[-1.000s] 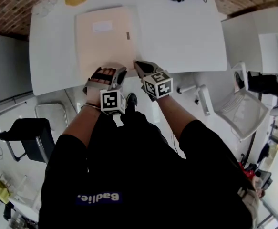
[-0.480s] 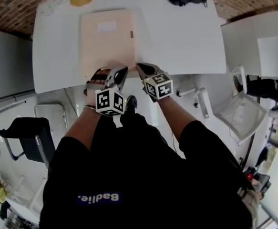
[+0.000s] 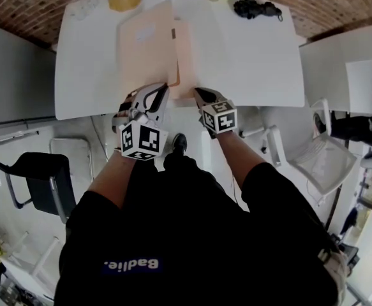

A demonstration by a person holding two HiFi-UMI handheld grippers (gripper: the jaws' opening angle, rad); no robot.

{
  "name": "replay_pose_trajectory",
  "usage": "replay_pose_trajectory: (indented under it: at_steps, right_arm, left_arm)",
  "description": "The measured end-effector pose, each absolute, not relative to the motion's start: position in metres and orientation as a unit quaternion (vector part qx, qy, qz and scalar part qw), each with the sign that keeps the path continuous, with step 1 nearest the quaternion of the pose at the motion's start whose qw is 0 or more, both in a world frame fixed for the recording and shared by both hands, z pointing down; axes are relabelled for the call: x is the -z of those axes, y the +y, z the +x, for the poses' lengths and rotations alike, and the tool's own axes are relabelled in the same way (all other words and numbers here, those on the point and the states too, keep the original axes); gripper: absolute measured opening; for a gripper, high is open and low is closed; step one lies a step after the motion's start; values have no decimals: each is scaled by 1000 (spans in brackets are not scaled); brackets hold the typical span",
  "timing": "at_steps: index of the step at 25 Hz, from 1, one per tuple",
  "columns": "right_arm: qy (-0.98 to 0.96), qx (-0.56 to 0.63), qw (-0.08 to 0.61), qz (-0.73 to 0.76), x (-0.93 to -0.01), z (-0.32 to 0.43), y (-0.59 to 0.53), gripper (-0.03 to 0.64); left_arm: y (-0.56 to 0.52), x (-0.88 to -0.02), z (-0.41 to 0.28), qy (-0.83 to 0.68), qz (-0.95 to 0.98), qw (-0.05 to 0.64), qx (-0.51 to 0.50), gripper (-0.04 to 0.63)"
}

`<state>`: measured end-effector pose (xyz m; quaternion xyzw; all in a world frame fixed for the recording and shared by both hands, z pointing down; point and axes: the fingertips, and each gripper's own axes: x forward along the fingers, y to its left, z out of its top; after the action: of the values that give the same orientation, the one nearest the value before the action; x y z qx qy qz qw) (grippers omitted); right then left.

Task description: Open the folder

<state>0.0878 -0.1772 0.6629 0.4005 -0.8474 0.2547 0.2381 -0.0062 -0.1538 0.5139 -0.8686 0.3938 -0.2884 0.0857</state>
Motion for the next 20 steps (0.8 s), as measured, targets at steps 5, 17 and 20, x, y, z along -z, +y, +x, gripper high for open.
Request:
replay_pose_trajectory:
  at_steps: [5,17,20]
  right_arm:
    - [-846,-243,256,400,-668,89,-175,29]
    - [-847,-212,282,397,-670,84,-175,29]
    - [-846,-211,285,399,-670,84,-174,29]
  left_arm:
    - [-153,-480,-56,474,-859,-9,194,9]
    - [-132,-466,-181,592,-784,-187,34,5]
    - [-123,-477,-213,617,-754,-226,0,3]
